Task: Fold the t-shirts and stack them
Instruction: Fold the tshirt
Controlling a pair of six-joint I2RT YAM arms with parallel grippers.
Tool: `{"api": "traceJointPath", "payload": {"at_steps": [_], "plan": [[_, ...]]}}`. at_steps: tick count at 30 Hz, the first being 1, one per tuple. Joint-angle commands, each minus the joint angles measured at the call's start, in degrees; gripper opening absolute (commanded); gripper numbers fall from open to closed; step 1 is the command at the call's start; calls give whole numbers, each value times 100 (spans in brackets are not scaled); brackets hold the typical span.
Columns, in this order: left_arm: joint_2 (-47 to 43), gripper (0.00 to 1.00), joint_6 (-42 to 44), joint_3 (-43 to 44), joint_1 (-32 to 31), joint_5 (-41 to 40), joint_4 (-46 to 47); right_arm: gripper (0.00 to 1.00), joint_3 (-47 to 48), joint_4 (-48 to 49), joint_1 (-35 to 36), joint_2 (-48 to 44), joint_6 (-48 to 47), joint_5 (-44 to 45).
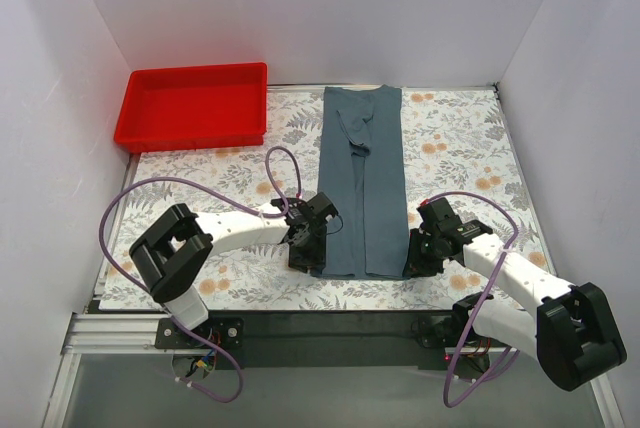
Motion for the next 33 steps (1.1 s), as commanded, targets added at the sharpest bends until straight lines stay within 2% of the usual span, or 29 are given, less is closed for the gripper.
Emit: {"api": "traceJointPath", "payload": {"at_steps": [1,11,13,16,17,18,20,24,29,33], "plan": [[292,38,76,-22,-150,26,-105,25,-163,-219,48,174,-63,103],[513,34,111,-189,-186,-27,-132,24,-189,-333,65,279,-133,288],[565,31,137,-111,-186,-36,-123,20,-171,-325,74,306,-142,288],[654,19,234,-40,-186,-36,-62,9,-110,-386,74,306,-186,209],[680,11,286,-31,-186,-10,8,5,-40,-421,74,297,-221,174],[697,7,313,-14,-186,17,-9,1,-13,-491,83,280,-238,174],[715,0,366,57,-186,78,-157,1,92,-623,74,279,-309,165],[391,0,497,-153,-186,437,-535,1,206,-1036,92,332,-615,-212],[-468,0,516,-628,-299,1159,-1184,1,250,-1826,241,87,-915,-931],[-1024,0,515,-813,-344,1624,-1555,1,514,-2266,390,121,-915,-1154]]}}
